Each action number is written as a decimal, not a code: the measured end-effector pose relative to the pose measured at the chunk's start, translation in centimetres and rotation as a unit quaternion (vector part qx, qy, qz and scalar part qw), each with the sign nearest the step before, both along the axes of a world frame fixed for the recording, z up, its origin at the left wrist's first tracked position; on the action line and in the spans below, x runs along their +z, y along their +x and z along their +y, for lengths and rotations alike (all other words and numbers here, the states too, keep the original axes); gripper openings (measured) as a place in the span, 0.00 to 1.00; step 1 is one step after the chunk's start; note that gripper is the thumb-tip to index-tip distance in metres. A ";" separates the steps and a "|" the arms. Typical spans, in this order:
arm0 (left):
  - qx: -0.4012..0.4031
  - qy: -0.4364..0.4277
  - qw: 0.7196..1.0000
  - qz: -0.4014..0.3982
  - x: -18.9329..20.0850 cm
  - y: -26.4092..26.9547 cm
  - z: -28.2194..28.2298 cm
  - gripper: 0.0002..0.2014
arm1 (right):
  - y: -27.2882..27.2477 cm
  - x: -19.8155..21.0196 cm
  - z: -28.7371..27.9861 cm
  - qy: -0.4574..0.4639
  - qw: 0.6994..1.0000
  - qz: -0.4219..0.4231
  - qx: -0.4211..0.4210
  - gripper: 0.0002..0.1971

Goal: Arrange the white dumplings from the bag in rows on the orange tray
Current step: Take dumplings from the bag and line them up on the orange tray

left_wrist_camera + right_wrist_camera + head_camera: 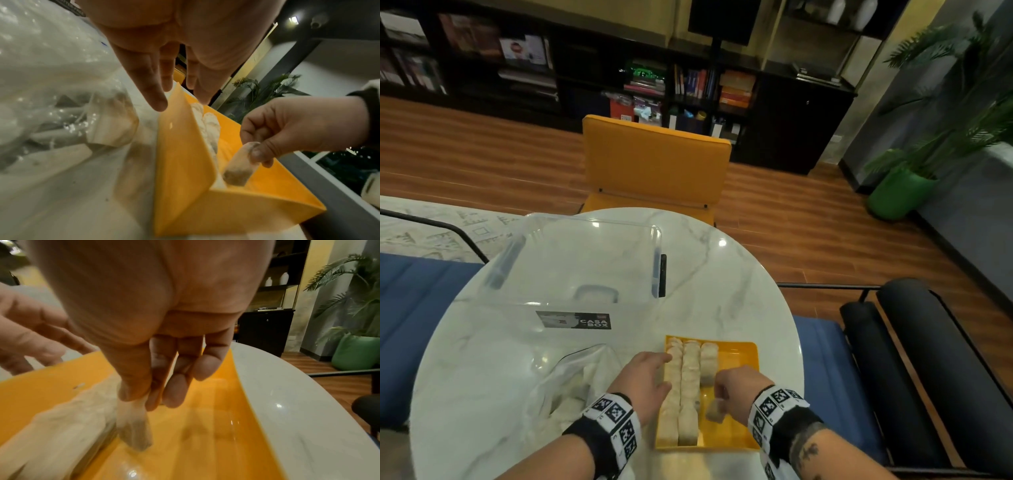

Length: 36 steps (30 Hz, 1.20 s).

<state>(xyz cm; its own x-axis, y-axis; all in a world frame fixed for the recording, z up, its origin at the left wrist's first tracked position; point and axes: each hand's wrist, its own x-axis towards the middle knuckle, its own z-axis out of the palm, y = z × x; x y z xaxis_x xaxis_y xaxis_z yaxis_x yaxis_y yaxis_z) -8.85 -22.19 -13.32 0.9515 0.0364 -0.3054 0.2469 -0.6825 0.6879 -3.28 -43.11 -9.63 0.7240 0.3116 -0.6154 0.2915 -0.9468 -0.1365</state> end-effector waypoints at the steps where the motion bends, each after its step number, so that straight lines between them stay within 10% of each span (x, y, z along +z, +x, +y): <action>1: -0.017 0.017 1.000 0.015 -0.1 0.0 0.0 0.27 | 0.3 -0.4 0.2 -0.004 1.000 0.004 0.000 0.05; 26: 0.001 0.035 0.998 0.060 -0.5 -0.2 -0.7 0.32 | 5.1 -1.0 2.2 0.015 0.995 -0.060 -0.081 0.08; 36: -0.023 0.054 0.996 0.064 -0.1 -0.2 -0.8 0.32 | -6.0 -2.2 0.6 0.085 0.995 -0.015 -0.052 0.17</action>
<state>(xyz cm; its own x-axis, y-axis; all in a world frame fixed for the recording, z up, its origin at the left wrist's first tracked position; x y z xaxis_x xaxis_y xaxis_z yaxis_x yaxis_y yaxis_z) -9.05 -22.98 -13.46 0.9062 0.0333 -0.4216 0.2952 -0.7636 0.5742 -9.24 -42.50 -11.82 0.7744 0.3320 -0.5385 0.1999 -0.9360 -0.2896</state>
